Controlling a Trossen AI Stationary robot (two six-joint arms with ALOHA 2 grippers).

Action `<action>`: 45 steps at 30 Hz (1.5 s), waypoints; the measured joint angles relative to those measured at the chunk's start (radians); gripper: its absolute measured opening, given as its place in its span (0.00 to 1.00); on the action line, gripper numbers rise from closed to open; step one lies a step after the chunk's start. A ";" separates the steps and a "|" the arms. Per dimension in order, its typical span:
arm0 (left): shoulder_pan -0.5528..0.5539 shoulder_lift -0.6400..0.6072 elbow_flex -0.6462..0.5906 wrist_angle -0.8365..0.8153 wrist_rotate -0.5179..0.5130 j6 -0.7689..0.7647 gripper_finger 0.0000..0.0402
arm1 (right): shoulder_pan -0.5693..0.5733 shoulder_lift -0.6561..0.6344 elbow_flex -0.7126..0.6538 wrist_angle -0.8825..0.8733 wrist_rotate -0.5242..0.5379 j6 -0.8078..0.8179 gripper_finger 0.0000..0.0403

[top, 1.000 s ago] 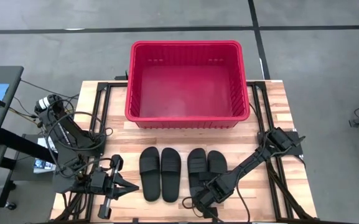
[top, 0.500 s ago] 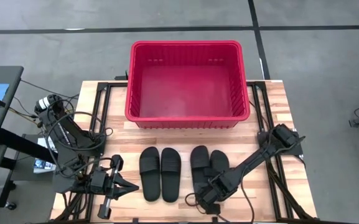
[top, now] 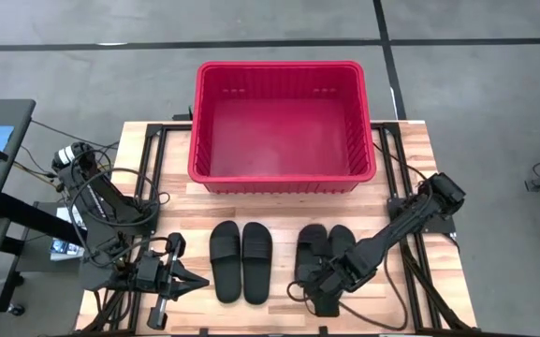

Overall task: Pick and place slides into bin
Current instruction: Put the black slide into the red organizer bin

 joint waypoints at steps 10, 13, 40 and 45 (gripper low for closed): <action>0.024 0.000 0.000 -0.005 -0.003 -0.024 0.00 | 0.000 0.006 0.281 -0.068 0.076 -0.121 0.00; 0.048 0.000 0.001 -0.054 -0.008 -0.066 0.00 | 0.011 0.006 0.357 -0.102 0.110 -0.143 0.00; 0.397 0.000 0.001 -0.224 0.253 -0.293 0.33 | 0.089 0.006 0.448 -0.306 0.368 -0.191 0.00; 0.416 0.000 0.001 -0.224 0.343 -0.311 0.39 | 0.075 0.006 0.448 -0.305 0.385 -0.237 0.00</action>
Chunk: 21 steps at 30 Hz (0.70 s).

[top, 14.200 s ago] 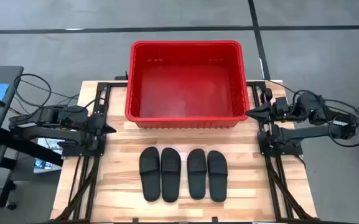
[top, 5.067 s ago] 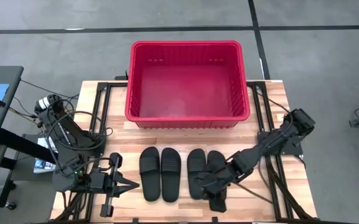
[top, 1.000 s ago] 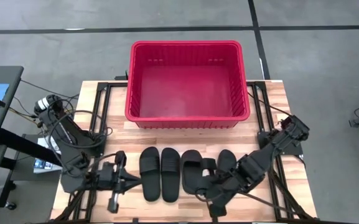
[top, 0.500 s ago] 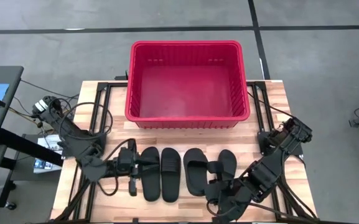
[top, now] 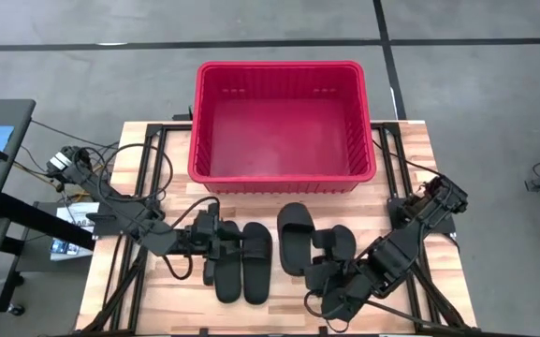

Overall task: Pick and place slides into bin
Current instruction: Put the black slide into the red organizer bin

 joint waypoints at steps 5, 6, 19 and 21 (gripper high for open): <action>0.008 0.000 0.048 -0.037 0.030 -0.005 0.41 | -0.013 0.000 0.000 0.000 0.024 -0.046 0.00; 0.010 0.000 0.069 -0.066 0.037 -0.003 0.41 | -0.014 0.000 0.000 0.000 0.032 -0.051 0.00; 0.052 0.061 0.522 -0.754 0.008 0.023 0.41 | -0.025 0.001 0.000 -0.112 0.106 -0.129 0.00; 0.071 0.073 0.564 -0.769 0.026 0.022 0.41 | -0.035 0.016 0.003 -0.140 0.122 -0.129 0.00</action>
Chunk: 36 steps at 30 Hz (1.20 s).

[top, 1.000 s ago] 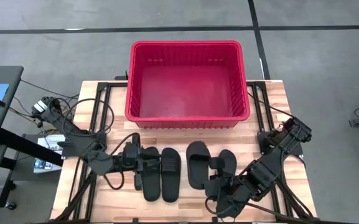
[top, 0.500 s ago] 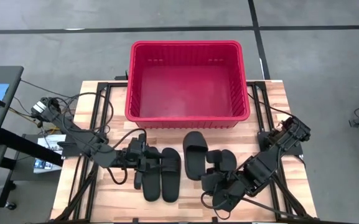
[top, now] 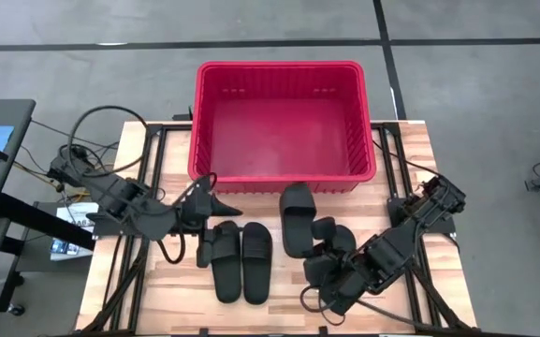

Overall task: Pick and place slides into bin
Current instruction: Put the black slide into the red organizer bin

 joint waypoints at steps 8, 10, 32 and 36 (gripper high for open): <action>0.077 0.025 0.057 -0.036 0.088 0.003 0.41 | 0.009 0.138 -0.003 -0.085 0.005 -0.052 0.00; 0.087 0.031 0.056 -0.053 0.113 0.003 0.41 | 0.014 0.176 0.016 -0.107 0.018 -0.052 0.00; 0.131 0.090 0.055 -0.064 0.191 -0.066 0.41 | 0.118 0.263 0.364 -0.240 0.246 -0.123 0.00; 0.174 0.090 0.055 -0.062 0.190 -0.111 0.41 | 0.117 0.263 0.364 -0.247 0.280 -0.124 0.00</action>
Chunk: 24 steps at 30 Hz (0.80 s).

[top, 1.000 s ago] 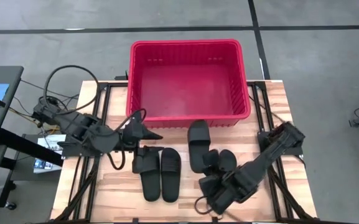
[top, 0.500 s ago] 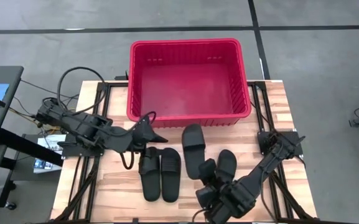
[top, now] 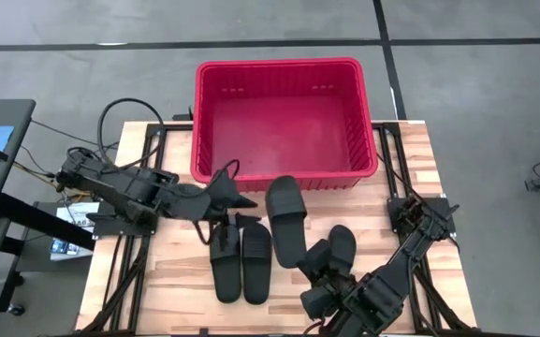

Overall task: Pick and place slides into bin
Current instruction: Put the black slide into the red organizer bin

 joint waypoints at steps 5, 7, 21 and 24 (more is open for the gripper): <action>0.078 0.000 0.000 0.000 0.002 -0.044 0.41 | -0.010 0.000 0.000 -0.009 0.057 -0.018 0.00; 0.118 0.000 0.000 -0.001 0.003 -0.074 0.41 | -0.015 0.000 0.000 -0.009 0.076 -0.032 0.00; 0.412 0.000 0.001 -0.029 0.470 -0.131 0.33 | -0.020 0.000 0.000 -0.007 0.124 -0.088 0.00; 0.451 0.000 0.001 -0.036 0.551 -0.127 0.32 | -0.020 0.000 0.000 -0.007 0.124 -0.089 0.00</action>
